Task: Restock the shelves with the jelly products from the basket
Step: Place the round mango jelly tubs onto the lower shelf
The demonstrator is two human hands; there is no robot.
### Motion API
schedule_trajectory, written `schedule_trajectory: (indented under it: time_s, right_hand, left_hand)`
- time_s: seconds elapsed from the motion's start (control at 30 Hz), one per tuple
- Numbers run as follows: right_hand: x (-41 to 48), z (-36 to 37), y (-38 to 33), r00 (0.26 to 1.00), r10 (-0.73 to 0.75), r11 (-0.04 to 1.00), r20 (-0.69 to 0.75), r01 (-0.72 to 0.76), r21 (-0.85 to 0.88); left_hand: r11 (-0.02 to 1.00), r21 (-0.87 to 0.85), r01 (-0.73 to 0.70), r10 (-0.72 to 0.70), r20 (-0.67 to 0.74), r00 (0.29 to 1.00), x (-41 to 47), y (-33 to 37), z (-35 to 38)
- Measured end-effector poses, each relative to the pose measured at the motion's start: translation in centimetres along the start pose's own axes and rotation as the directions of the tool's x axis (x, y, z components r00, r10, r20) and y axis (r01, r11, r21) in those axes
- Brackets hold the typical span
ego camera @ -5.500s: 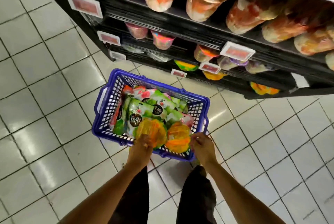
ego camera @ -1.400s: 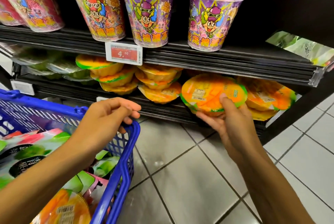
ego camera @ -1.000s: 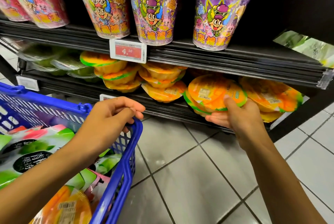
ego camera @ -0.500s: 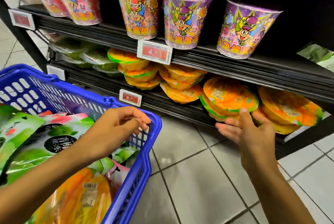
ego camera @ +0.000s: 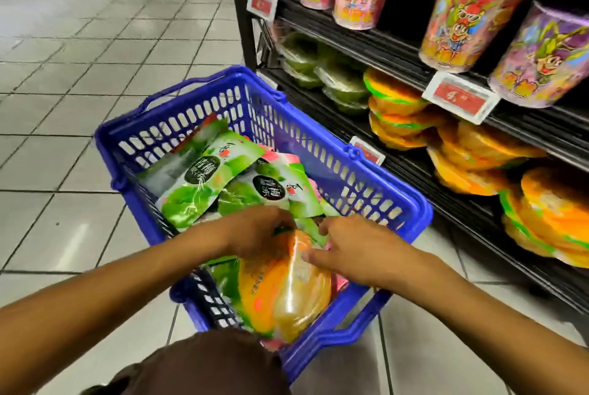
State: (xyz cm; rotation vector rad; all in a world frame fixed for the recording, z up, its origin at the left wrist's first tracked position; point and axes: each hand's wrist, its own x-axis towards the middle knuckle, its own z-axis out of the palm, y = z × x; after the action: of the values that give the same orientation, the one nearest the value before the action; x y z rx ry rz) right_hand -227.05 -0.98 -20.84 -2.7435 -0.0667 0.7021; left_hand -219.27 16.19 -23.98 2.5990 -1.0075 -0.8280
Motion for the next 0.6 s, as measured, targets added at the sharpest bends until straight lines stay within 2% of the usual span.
schedule_trajectory:
  time_s: [0.03,0.1,0.17,0.23,0.33,0.47,0.53,0.6]
  right_hand:
    - [0.8,0.4,-0.4,0.997,-0.003,1.0,0.074,0.005,-0.03]
    - [2.0,1.2,-0.8,0.977,-0.014,1.0,0.213,0.009,0.022]
    - [2.7,1.8,-0.8,0.951,-0.015,0.98,0.31,-0.048,0.193]
    - [2.9,1.9,-0.8,0.948,-0.003,0.932,0.319,-0.113,0.344]
    - [2.7,1.7,-0.3,0.983,0.04,0.952,0.18,-0.092,0.291]
    - [1.9,0.4,0.6,0.998,0.062,0.846,0.034,-0.07,0.528]
    - [1.2,-0.1,1.3,0.995,0.084,0.756,-0.06,-0.024,0.655]
    - [0.1,-0.6,1.7,0.979,0.15,0.648,-0.137,0.007,0.762]
  left_hand:
    - [1.0,0.01,0.021,-0.021,0.003,1.0,-0.2,-0.2,0.1]
    - [0.998,0.016,0.057,-0.057,-0.023,0.998,-0.3,-0.5,0.3]
    - [0.997,0.011,0.077,-0.076,-0.035,0.996,-0.3,-0.7,0.1]
    - [0.995,-0.044,0.087,-0.087,-0.011,0.996,-0.3,-0.7,-0.1]
    - [0.983,-0.154,0.104,-0.101,0.023,0.995,-0.4,-1.1,-0.9]
    - [0.906,-0.378,0.191,-0.193,0.033,0.981,-1.3,-1.4,-2.8]
    - [0.81,-0.555,0.187,-0.242,-0.026,0.97,-1.6,-0.6,-3.6]
    - [0.666,-0.737,0.115,-0.265,-0.089,0.96,-1.8,1.0,-4.1]
